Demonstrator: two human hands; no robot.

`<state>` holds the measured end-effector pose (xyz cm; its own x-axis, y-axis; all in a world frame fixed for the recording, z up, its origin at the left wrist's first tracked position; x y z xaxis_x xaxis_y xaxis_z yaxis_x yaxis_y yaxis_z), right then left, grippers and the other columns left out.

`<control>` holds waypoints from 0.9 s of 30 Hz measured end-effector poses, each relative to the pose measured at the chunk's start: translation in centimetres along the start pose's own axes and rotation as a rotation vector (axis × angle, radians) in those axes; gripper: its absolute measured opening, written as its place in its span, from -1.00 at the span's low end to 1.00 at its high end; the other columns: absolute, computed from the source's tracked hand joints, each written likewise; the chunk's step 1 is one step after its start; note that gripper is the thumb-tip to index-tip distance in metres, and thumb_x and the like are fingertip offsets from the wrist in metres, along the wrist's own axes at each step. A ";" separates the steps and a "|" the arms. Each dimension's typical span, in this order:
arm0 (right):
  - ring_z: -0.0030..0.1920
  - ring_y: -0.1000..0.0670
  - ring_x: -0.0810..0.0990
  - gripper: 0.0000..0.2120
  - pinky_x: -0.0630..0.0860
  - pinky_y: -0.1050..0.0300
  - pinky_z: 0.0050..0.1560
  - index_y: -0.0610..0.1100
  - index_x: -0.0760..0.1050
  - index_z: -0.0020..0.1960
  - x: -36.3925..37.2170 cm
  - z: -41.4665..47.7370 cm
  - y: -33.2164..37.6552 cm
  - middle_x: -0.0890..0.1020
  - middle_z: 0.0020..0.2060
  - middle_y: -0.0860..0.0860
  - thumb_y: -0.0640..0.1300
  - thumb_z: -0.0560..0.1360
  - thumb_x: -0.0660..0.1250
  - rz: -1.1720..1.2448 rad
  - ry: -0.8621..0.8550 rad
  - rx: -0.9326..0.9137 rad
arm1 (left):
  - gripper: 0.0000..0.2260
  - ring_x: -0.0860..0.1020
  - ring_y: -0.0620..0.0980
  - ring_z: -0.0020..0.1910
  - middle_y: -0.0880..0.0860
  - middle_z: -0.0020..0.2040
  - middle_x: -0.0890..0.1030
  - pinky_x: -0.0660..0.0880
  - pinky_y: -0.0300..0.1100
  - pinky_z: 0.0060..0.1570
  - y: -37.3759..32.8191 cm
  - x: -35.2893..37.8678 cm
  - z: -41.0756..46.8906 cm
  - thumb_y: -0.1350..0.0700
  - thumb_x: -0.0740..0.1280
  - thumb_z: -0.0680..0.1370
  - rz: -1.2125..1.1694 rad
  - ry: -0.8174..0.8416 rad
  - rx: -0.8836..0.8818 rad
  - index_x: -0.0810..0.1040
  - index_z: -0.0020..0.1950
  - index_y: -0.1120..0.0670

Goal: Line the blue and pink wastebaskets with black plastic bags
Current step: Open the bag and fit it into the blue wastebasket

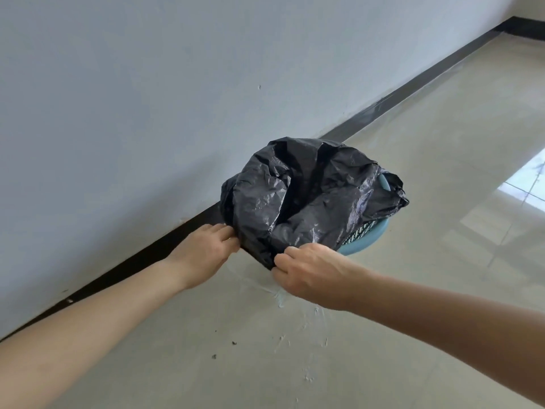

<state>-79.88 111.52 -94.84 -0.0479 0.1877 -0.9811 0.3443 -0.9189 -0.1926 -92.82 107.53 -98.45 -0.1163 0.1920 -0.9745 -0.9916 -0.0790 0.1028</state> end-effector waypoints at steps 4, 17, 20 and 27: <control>-0.17 -0.07 0.52 -0.69 0.51 0.06 -0.22 -0.22 0.45 0.19 1.8 0.4 0.9 0.53 -0.11 -0.06 -0.34 0.45 0.25 -0.027 0.134 0.073 | -0.78 0.61 0.17 0.01 0.10 -0.03 0.64 0.56 -0.04 -0.08 0.8 -0.3 0.4 0.32 0.30 0.40 -0.111 0.005 -0.088 0.61 0.00 0.15; -0.24 -0.06 0.50 -0.77 0.37 0.10 -0.31 0.00 0.42 -0.02 -2.6 -7.9 -11.9 0.44 -0.14 0.07 -0.18 0.35 0.31 0.309 -0.254 0.708 | -0.62 0.57 0.05 -0.14 0.02 -0.13 0.61 0.45 -0.02 0.04 -6.1 -5.2 5.5 -0.19 0.26 0.57 -0.109 -0.216 0.199 0.58 0.04 0.12; -0.28 -0.02 0.50 -0.77 0.48 0.05 -0.31 0.11 0.37 0.00 -1.6 -9.3 -14.1 0.41 -0.12 0.12 -0.03 0.37 0.32 0.350 -0.194 0.799 | -0.63 0.47 0.08 -0.37 0.04 -0.35 0.51 0.46 0.01 -0.23 -5.2 -5.5 6.2 -0.01 0.08 0.66 -0.240 -0.239 0.111 0.51 -0.17 0.15; -0.01 0.03 0.51 -0.77 0.39 0.07 0.13 0.01 0.57 0.10 -1.5 -8.0 -12.9 0.61 -0.08 0.12 0.02 0.49 0.27 0.329 -0.250 0.595 | -0.55 0.38 0.03 -0.49 0.01 -0.47 0.45 0.33 -0.08 -0.50 -3.2 -5.7 6.6 -0.16 -0.10 0.65 -0.445 -0.268 -0.139 0.39 -0.14 0.11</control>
<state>-76.72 125.90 -90.73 -0.2669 -0.1503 -0.9519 -0.1878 -0.9607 0.2043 -89.40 113.18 -91.88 0.2854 0.4776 -0.8309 -0.9335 -0.0580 -0.3540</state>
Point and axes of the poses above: each hand's wrist, its own z-axis towards the middle knuckle, its own x-axis out of the palm, y = z × x, the point moved 9 cm from there along z, towards the middle knuckle
